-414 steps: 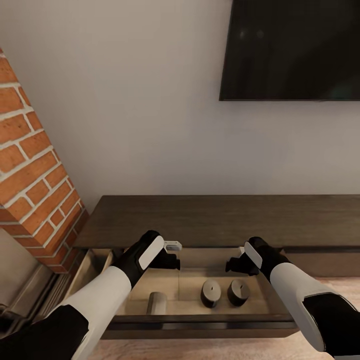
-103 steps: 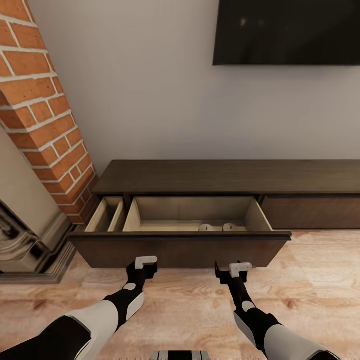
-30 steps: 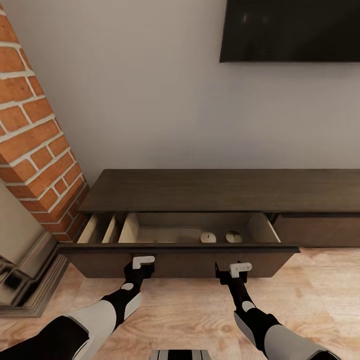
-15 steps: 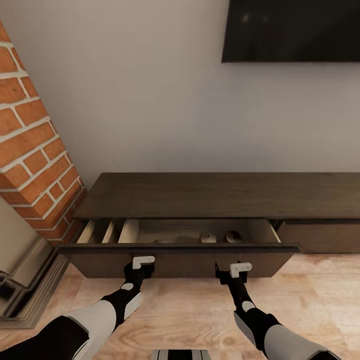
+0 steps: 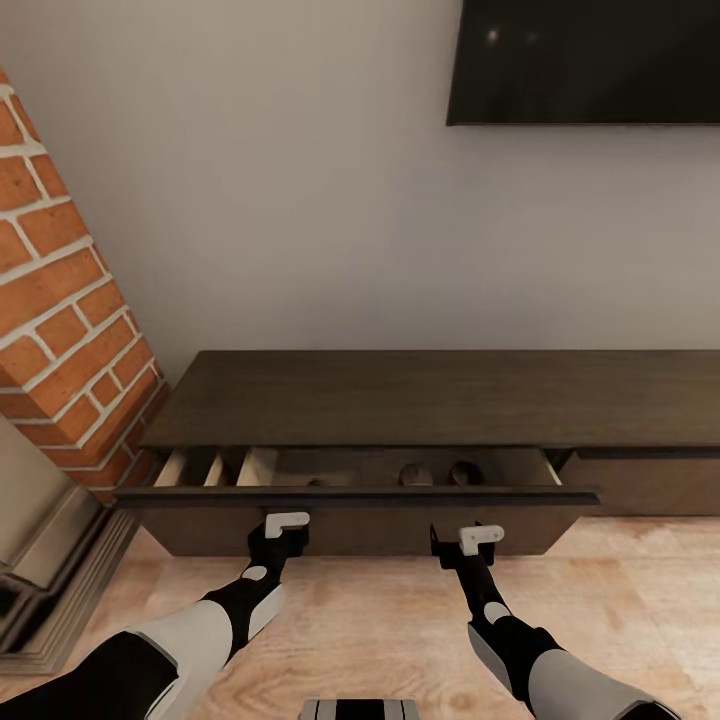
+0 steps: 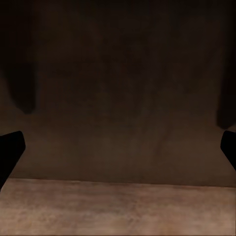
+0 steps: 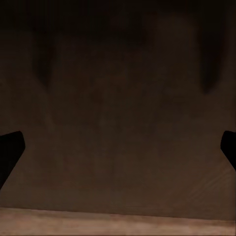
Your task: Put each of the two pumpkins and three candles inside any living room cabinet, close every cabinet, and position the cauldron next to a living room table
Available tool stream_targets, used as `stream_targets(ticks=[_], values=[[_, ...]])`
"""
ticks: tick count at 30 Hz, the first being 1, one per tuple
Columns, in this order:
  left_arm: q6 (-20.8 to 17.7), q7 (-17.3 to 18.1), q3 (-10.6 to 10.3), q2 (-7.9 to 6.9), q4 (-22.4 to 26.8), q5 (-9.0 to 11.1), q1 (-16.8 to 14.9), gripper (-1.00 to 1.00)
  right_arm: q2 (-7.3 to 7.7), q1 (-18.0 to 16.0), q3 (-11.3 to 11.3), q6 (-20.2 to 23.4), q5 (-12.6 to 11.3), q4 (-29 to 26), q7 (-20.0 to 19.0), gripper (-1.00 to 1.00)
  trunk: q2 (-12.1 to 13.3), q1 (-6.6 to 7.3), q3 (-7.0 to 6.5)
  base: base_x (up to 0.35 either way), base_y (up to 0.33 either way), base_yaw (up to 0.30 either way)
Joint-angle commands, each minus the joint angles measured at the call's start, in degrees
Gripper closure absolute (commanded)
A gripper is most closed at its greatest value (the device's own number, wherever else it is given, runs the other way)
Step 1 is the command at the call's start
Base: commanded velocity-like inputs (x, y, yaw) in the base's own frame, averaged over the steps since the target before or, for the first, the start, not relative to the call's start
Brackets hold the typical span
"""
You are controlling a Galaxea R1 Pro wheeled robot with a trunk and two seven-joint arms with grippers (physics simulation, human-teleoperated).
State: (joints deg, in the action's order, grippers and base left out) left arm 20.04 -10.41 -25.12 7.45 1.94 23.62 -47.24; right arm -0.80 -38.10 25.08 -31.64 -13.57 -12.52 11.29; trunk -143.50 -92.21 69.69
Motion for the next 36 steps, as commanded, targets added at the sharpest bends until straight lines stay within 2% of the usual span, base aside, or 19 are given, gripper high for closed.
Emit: stream_targets(ticks=[1, 23, 36], values=[[0.18, -0.29, -0.28, 0.02, -0.01, 0.29, -0.05, -1.00, 0.01, -0.04, 0.50, -0.17, -0.41, 0.04, 0.31, -1.00, -0.02, -0.01, 0.04, 0.192, 0.000, 0.000], [0.18, -0.31, -0.28, 0.04, -0.01, 0.34, -0.05, -1.00, 0.00, -0.04, 0.58, -0.26, -0.41, 0.06, 0.31, -1.00, -0.02, -0.01, 0.04, 0.145, 0.000, 0.000], [0.17, -0.30, -0.28, 0.04, -0.01, 0.37, -0.05, -1.00, -0.03, -0.04, 0.58, -0.26, -0.41, 0.04, 0.31, -1.00, -0.02, -0.01, 0.04, 0.023, 0.000, 0.000]])
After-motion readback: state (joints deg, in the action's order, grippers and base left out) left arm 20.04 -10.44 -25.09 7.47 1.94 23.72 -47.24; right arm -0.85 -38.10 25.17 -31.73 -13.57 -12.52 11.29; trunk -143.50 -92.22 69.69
